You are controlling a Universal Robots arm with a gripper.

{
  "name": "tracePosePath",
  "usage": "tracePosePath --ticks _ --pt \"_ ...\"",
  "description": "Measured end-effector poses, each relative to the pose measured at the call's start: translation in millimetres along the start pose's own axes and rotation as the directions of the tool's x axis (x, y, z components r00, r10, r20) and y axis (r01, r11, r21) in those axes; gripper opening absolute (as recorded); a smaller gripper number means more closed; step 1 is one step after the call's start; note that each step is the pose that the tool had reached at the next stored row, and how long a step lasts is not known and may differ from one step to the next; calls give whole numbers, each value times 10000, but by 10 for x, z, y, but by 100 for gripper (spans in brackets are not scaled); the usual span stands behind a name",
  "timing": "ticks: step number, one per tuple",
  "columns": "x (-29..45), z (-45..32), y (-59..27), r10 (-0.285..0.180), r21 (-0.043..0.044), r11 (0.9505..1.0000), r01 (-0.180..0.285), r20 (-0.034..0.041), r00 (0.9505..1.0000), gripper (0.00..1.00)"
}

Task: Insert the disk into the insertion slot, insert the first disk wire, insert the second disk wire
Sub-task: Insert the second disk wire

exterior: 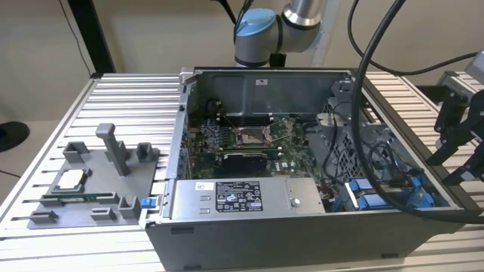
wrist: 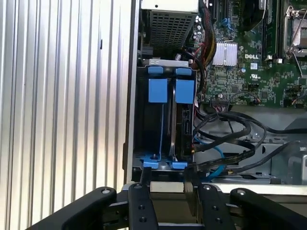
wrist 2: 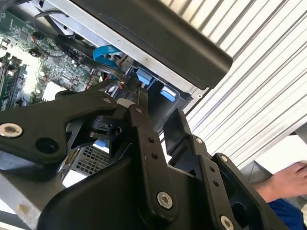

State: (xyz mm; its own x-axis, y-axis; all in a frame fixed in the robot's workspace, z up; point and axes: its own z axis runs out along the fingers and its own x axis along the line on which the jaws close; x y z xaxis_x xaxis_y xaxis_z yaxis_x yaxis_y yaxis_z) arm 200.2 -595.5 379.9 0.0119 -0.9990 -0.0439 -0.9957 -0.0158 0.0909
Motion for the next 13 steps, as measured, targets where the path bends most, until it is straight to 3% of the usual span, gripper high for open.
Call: tracePosePath --ticks 5,9,13 --pt "2 10 1 -2 0 10000 2 30 10000 100" --pt "0 36 16 3 3 10000 -3 191 9998 100" --pt "1 68 20 14 6 10000 -15 305 9995 100"
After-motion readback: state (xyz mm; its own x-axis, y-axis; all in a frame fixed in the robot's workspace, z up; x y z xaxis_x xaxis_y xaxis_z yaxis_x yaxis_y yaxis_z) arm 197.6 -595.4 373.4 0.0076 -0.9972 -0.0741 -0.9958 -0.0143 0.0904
